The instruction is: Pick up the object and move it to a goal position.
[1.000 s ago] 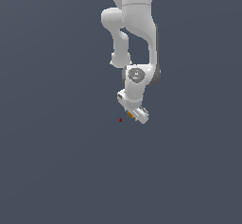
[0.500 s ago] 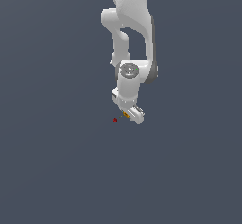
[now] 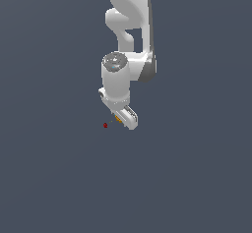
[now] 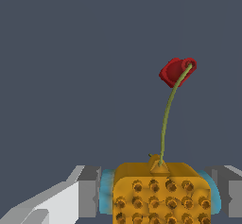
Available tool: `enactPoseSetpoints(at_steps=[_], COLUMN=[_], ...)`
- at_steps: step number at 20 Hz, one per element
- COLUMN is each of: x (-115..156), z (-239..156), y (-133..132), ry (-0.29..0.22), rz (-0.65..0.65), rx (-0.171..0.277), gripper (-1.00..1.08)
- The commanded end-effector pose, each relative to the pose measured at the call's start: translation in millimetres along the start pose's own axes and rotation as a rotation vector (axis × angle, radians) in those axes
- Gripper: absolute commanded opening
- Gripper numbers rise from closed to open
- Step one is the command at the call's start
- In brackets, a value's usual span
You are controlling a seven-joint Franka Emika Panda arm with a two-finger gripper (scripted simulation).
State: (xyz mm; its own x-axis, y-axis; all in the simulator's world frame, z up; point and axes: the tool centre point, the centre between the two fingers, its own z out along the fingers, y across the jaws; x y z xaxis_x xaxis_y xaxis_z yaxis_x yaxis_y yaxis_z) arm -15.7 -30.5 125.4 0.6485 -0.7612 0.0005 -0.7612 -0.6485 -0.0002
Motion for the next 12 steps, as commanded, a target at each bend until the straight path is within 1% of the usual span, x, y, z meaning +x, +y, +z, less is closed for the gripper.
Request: enactPoseSetpoints(at_steps=[1, 6, 12], x=[21, 61, 100], z=[-21, -59, -95], y=[2, 3, 4], ry=[0.000, 0.000, 0.000], rz=[0.000, -0.001, -0.001], rx=[0.000, 0.000, -0.001], gripper=[-1.00, -1.00, -1.00])
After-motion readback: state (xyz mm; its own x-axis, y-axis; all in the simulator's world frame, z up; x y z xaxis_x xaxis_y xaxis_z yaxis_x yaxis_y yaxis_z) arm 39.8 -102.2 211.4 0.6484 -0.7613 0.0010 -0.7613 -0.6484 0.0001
